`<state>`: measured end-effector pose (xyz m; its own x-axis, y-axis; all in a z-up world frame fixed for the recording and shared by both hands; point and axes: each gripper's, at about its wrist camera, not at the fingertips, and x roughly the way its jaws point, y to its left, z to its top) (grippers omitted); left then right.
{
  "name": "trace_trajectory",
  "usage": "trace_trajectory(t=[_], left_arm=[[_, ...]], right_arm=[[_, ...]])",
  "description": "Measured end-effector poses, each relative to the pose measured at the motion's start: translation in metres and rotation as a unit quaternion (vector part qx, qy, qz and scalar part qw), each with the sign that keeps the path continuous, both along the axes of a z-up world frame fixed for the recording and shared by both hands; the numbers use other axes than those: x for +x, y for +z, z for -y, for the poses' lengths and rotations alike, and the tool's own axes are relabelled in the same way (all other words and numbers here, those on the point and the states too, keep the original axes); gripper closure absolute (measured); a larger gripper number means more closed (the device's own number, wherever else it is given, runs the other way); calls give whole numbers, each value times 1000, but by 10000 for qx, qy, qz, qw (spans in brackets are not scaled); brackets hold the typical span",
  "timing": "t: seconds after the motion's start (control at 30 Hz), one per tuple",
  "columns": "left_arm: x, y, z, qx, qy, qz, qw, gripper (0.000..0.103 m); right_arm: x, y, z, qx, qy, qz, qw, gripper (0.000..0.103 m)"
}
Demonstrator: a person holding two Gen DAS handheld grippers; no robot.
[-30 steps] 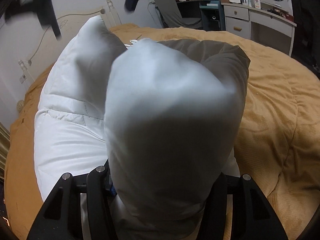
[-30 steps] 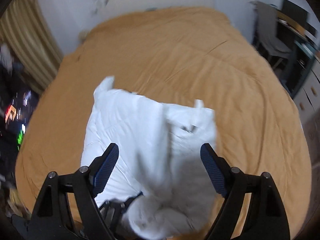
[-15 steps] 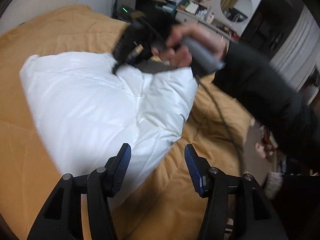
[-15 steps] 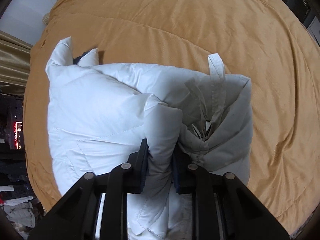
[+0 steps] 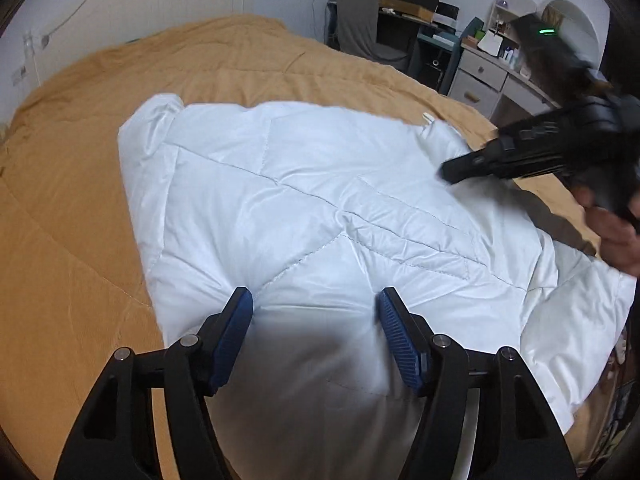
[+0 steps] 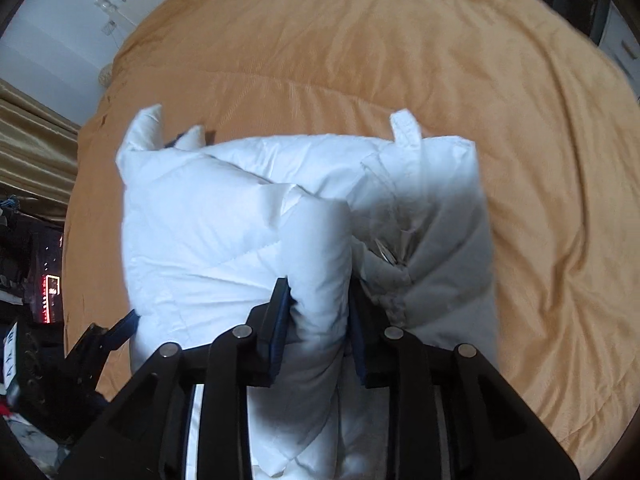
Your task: Fold large clothes
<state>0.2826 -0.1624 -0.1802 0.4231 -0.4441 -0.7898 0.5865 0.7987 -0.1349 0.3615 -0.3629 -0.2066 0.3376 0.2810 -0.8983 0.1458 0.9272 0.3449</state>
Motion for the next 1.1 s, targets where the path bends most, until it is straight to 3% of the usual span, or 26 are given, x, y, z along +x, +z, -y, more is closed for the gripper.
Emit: trace_trajectory(t=[0.07, 0.13, 0.2, 0.27, 0.37, 0.43, 0.53, 0.6, 0.73, 0.8, 0.9, 1.1], left_arm=[[5, 1, -3, -34, 33, -102, 9999, 37], [13, -1, -3, -130, 76, -177, 9997, 37], [14, -3, 1, -138, 101, -162, 9997, 37], [12, -5, 4, -83, 83, -142, 9998, 37], [9, -10, 4, -114, 110, -222, 9996, 37], [13, -11, 7, -218, 55, -330, 9992, 36], [11, -1, 13, -117, -176, -298, 9993, 37], [7, 15, 19, -68, -213, -291, 9993, 39], [-4, 53, 53, -481, -798, -242, 9954, 37], [-7, 51, 88, -29, -1189, -164, 9928, 37], [5, 22, 143, 1230, -1299, 213, 9836, 35], [60, -9, 190, 1498, -1096, -17, 9826, 29]], right_arm=[[-37, 36, -5, -622, -57, 744, 9953, 74], [-87, 77, -18, -1067, -14, 1663, 9803, 74], [-130, 104, -34, -687, 158, 2238, 9721, 74], [-158, 114, -56, -443, 586, 2461, 9664, 74], [-173, 82, -77, -1168, 537, 2079, 9697, 74], [-169, 30, -72, -1132, 428, 1364, 9832, 75], [-172, -23, -67, -1231, 263, 1228, 9844, 76], [-169, -32, -63, -1148, 114, 1179, 9863, 76], [-166, -34, -58, -1069, 111, 1195, 9870, 76], [-166, -34, -57, -1033, 72, 1206, 9873, 76], [-166, -36, -57, -1029, 43, 1229, 9871, 76], [-178, -40, -58, -1235, -87, 1295, 9838, 74]])
